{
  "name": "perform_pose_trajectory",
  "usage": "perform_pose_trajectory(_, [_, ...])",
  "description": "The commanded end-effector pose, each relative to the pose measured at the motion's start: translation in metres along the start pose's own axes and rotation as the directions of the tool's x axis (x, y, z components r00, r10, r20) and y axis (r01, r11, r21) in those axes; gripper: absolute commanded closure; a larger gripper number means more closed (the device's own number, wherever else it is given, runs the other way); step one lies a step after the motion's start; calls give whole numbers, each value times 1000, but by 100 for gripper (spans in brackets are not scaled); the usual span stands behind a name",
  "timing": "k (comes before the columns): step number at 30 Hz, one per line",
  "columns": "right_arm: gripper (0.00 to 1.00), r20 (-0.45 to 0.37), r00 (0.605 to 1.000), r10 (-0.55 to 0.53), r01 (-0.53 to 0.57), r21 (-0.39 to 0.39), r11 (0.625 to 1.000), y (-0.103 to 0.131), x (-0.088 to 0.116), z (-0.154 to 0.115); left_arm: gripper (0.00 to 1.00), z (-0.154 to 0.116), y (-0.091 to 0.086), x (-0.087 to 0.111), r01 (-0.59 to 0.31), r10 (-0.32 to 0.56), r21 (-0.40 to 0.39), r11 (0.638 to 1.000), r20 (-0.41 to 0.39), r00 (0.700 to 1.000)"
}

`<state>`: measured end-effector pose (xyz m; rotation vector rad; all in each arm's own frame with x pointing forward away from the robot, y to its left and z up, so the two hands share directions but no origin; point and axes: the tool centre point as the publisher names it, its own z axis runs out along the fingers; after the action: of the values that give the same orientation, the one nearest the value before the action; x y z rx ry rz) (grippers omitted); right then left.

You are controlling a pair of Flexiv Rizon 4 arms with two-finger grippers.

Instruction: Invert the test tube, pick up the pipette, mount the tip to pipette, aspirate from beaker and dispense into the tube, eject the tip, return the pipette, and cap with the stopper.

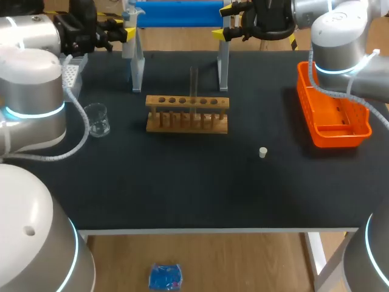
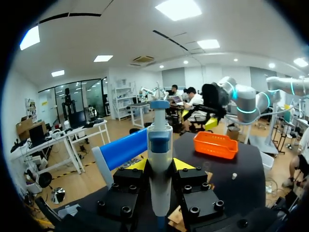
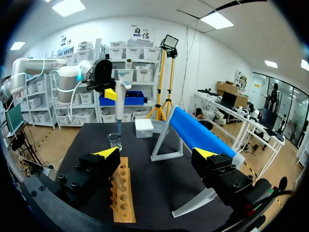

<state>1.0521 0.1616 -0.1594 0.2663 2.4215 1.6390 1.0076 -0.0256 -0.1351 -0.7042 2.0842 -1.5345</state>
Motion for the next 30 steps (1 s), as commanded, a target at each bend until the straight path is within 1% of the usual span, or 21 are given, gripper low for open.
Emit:
perform_pose_trajectory(1, [0,-1,1000,0,0,3,1000,1,0,-1,100,31,-4,-11,11,-11,-14,1000,25,1000])
perform_pose_trajectory(5, [0,-1,1000,0,0,3,1000,1,0,-1,100,42,-5,-21,38,-37,-16,999,61,997])
perform_pose_trajectory(10, [0,-1,1000,0,0,3,1000,1,0,-1,100,53,-8,-28,71,-69,-17,997,112,991])
perform_pose_trajectory(13, [0,-1,1000,0,0,3,1000,1,0,-1,100,60,-10,-30,79,-73,-40,996,144,987])
perform_pose_trajectory(14, [0,-1,1000,0,0,3,1000,1,0,-1,100,63,-11,-32,88,-77,-60,994,175,982])
perform_pose_trajectory(18, [0,-1,1000,0,0,3,1000,1,0,-1,100,71,-12,-37,106,-83,-88,990,229,970])
perform_pose_trajectory(22, [0,-1,1000,0,0,3,1000,1,0,-1,100,78,-13,-42,132,-103,-90,987,271,957])
perform_pose_trajectory(26, [0,-1,1000,0,0,3,1000,1,0,-1,100,86,-12,-47,150,-105,-119,982,319,942])
perform_pose_trajectory(30, [0,-1,1000,0,0,3,1000,1,0,-1,100,91,-12,-50,177,-128,-112,978,352,927])
